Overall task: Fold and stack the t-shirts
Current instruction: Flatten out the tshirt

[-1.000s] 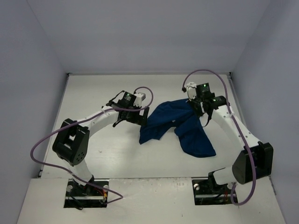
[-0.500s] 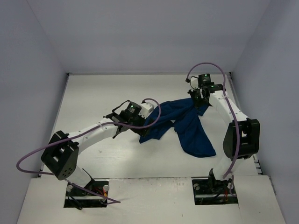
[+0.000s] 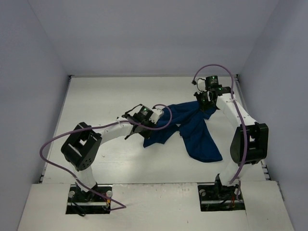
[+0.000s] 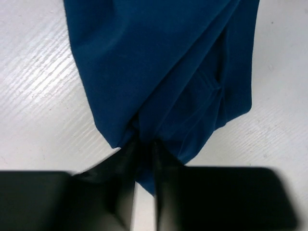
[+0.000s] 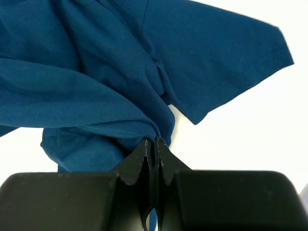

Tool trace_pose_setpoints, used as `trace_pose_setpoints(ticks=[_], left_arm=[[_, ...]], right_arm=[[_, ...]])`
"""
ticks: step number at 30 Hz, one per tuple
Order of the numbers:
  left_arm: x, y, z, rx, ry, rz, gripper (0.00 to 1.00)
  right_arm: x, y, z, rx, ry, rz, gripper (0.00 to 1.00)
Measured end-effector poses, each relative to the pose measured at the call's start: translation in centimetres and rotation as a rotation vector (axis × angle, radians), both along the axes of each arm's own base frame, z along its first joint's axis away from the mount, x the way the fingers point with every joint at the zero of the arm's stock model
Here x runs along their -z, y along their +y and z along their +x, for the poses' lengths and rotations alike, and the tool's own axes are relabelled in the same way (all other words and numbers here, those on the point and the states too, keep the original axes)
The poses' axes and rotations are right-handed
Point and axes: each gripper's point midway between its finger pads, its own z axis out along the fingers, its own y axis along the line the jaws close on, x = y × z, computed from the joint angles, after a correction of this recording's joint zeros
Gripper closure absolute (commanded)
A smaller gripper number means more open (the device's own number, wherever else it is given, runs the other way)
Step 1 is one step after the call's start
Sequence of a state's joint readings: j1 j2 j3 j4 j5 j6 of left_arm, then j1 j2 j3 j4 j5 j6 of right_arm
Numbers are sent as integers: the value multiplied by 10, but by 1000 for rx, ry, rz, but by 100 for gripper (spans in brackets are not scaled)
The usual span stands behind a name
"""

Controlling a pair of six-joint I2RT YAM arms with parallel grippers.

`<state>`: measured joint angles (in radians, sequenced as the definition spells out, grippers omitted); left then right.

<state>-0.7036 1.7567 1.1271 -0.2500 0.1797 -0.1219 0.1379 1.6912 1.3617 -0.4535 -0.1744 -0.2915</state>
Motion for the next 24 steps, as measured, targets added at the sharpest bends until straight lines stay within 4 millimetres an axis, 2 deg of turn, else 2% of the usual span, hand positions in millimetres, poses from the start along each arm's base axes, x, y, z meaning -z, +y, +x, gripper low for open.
trace_pose_setpoints(ticks=[4, 6, 7, 9, 12, 14, 17, 21, 24], left_arm=[[-12, 10, 8, -33, -14, -6, 100], [-33, 23, 13, -57, -45, -22, 100], [-48, 30, 16, -69, -73, -32, 100], [-89, 47, 19, -89, -162, -64, 100], [-172, 67, 11, -87, -352, -135, 100], [-228, 79, -4, -69, -489, -195, 100], [-287, 100, -39, -38, -651, -267, 100], [-325, 127, -83, -3, -787, -326, 100], [-343, 140, -112, 38, -862, -367, 100]], right_arm=[[-23, 0, -5, -40, -60, -5, 100], [-48, 0, -13, -76, -127, -6, 100], [-63, 0, -18, -96, -171, -6, 100], [-99, 0, -30, -139, -273, -5, 100], [-158, 2, -54, -209, -453, -3, 100], [-194, 4, -75, -265, -574, -12, 100], [-241, 9, -114, -372, -755, -33, 100], [-291, 19, -179, -533, -1000, -61, 100], [-316, 28, -230, -652, -1165, -79, 100]])
